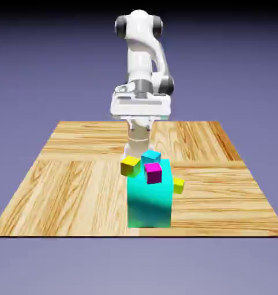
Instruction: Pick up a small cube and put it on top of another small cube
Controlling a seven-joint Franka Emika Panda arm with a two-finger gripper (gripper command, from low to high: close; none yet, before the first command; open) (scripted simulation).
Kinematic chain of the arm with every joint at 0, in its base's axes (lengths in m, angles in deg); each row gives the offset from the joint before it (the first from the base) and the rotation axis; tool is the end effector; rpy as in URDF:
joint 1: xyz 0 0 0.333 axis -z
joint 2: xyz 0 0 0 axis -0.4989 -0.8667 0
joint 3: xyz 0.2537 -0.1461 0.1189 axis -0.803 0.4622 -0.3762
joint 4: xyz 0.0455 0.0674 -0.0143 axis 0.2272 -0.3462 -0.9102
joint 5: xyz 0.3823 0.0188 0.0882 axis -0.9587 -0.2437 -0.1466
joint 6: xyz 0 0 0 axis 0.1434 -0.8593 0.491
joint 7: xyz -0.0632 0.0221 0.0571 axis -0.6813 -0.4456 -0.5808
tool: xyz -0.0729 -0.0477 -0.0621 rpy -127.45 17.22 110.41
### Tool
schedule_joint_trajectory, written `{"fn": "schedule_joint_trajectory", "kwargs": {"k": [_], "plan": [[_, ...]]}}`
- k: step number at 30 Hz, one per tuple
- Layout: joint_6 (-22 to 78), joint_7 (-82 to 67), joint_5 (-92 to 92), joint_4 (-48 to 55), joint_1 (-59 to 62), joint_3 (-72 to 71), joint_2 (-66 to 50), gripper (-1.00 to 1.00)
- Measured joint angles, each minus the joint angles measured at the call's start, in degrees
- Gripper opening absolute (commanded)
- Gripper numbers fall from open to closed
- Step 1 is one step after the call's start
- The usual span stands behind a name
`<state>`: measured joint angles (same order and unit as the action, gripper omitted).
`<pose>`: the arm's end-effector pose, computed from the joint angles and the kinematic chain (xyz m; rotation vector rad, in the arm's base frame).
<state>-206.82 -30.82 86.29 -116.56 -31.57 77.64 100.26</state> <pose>0.3889 0.0261 0.4565 -2.5273 0.8502 -1.0593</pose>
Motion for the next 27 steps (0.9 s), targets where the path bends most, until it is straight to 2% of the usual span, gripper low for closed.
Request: {"fn": "schedule_joint_trajectory", "kwargs": {"k": [14,25,27], "plan": [[24.92,1.90,22.45,7.25,3.83,-28.56,-25.45,0.00],[51.22,-0.36,30.69,14.65,11.43,-48.56,-48.07,0.00],[52.47,-0.99,29.20,14.97,12.24,-48.27,-48.62,0.00]]}}
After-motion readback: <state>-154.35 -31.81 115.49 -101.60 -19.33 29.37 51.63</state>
